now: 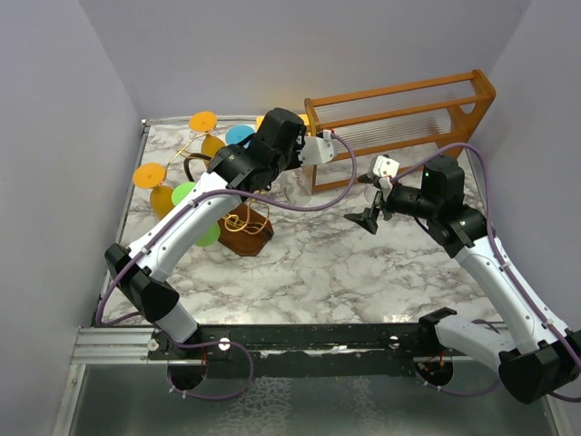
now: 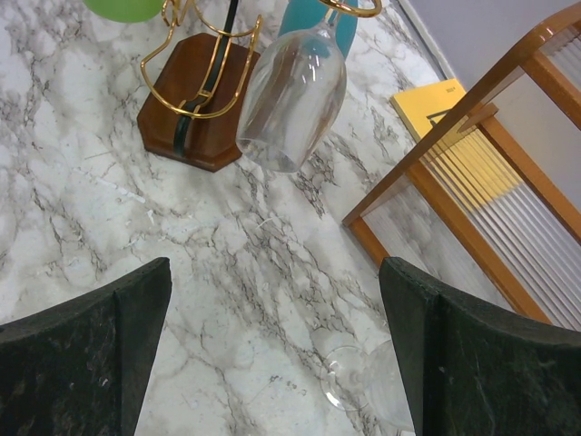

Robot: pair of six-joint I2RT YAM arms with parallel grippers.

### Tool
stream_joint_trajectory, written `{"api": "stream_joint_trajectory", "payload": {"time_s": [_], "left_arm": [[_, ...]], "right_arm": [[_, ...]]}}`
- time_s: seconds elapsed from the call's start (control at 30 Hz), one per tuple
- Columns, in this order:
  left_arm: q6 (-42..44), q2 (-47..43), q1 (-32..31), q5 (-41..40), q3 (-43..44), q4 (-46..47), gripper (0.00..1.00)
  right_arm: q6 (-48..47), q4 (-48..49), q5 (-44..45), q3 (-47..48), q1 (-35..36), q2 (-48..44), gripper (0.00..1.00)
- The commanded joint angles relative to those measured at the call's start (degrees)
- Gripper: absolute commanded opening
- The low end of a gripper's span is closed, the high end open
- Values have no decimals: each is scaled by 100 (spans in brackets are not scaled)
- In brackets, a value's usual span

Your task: Place the wine glass upside down on the wine glass rack

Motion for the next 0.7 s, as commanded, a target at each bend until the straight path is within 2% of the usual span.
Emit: {"api": "stream_joint_trajectory", "payload": {"time_s": [0.0,0.2,0.67], "left_arm": [[-37,-341,-17,253,-31,-3,0],[-160,-358,-13,446,-174,-84,2],[-436,-278,-19,497,-191,-376,13]], "right_arm": [[-45,-7,-77,-23,-25,27,96],[-32,-2,-61,-24,-53,12,96],[-31,51,-111,-98,-95,-3,96]]}}
